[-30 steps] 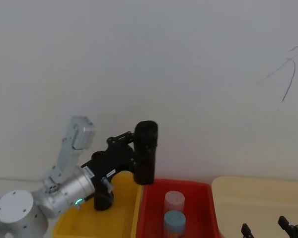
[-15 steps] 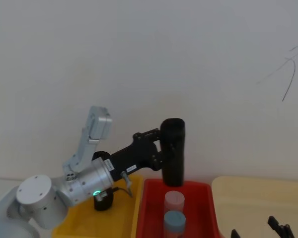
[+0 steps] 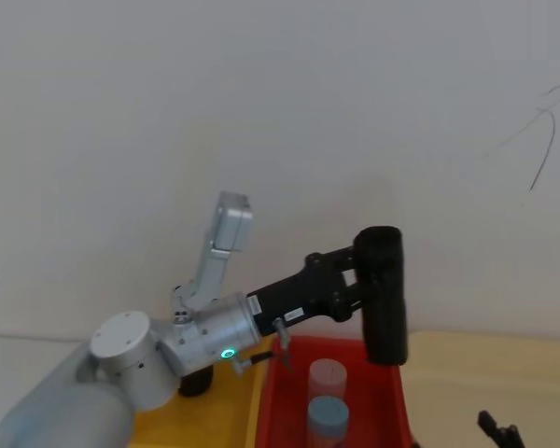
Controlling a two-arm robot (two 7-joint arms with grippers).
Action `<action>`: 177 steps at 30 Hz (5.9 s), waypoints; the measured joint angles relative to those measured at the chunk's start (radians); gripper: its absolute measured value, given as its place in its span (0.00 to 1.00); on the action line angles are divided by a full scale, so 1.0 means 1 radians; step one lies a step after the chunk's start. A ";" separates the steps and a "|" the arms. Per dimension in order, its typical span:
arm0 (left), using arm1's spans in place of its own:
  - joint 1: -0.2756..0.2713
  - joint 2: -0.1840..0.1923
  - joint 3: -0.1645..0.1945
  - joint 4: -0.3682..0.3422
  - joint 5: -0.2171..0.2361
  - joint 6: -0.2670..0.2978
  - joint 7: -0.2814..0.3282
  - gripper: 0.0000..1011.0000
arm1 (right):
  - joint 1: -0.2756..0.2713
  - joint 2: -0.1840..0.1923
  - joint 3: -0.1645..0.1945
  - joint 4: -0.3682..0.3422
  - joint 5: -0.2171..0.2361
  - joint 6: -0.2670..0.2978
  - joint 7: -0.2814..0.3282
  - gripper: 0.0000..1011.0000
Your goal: Pick up the garbage bag with the one hand and transfer it to the other hand.
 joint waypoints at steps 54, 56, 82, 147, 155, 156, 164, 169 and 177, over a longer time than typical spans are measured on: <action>-0.089 -0.122 0.033 0.236 -0.060 0.026 -0.158 0.39 | 0.118 -0.104 0.002 0.163 -0.141 -0.037 -0.051 0.99; -0.089 -0.122 0.033 0.236 -0.060 0.026 -0.158 0.39 | 0.121 -0.105 0.001 0.167 -0.145 -0.041 -0.049 0.99; -0.089 -0.124 0.034 0.238 -0.060 0.027 -0.159 0.39 | 0.191 -0.150 0.015 0.249 -0.195 -0.082 -0.064 0.99; -0.089 -0.124 0.034 0.238 -0.060 0.027 -0.159 0.94 | 0.237 -0.223 0.073 0.247 -0.207 -0.003 -0.018 0.54; -0.089 -0.124 0.034 0.238 -0.060 0.027 -0.159 0.99 | 0.256 -0.249 0.104 0.260 -0.205 0.038 -0.049 0.54; -0.089 -0.124 0.034 0.238 -0.060 0.027 -0.159 0.99 | 0.259 -0.252 0.107 0.262 -0.205 0.043 -0.053 0.54; -0.089 -0.124 0.034 0.238 -0.060 0.027 -0.159 0.99 | 0.300 -0.282 0.147 0.304 -0.205 0.094 -0.102 0.54; -0.089 -0.124 0.034 0.238 -0.060 0.027 -0.159 0.99 | 0.340 -0.303 0.175 0.349 -0.210 0.135 -0.147 0.54; -0.089 -0.124 0.034 0.238 -0.060 0.027 -0.159 0.99 | 0.422 -0.336 0.219 0.450 -0.226 0.190 -0.231 0.65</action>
